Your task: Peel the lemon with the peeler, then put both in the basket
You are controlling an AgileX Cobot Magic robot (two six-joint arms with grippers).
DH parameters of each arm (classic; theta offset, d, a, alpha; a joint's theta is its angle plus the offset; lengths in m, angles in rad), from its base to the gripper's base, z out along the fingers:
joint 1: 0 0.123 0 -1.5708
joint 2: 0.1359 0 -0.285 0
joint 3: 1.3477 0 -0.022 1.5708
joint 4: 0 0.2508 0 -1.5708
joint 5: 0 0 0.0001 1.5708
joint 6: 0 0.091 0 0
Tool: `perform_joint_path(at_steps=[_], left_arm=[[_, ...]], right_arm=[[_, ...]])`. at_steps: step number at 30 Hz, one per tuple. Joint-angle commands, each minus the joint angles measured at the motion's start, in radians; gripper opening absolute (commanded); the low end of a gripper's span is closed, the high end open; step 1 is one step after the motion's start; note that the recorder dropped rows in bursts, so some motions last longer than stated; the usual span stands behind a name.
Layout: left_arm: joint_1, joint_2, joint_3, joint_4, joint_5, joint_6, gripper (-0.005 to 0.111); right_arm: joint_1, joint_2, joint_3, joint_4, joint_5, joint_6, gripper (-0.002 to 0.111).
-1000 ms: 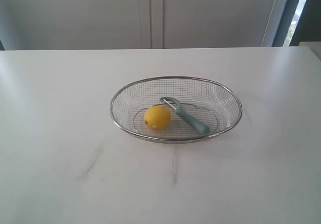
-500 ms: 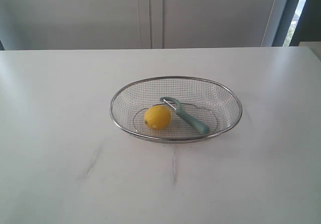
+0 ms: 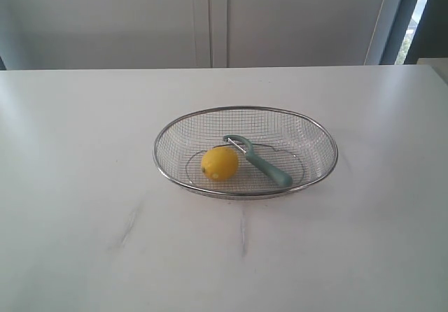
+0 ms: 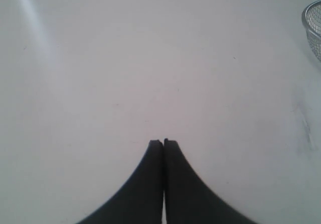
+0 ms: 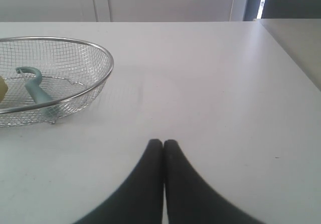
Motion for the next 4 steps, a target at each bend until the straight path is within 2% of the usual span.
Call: perform_joint_path(at_steps=[1, 4], left_arm=[[0.003, -0.004, 0.004, -0.004, 0.001, 0.0, 0.0], [0.003, -0.004, 0.004, -0.004, 0.001, 0.0, 0.0]], right_arm=[[0.001, -0.006, 0.002, -0.007, -0.008, 0.003, 0.0], [0.001, -0.006, 0.002, -0.007, -0.008, 0.003, 0.0]])
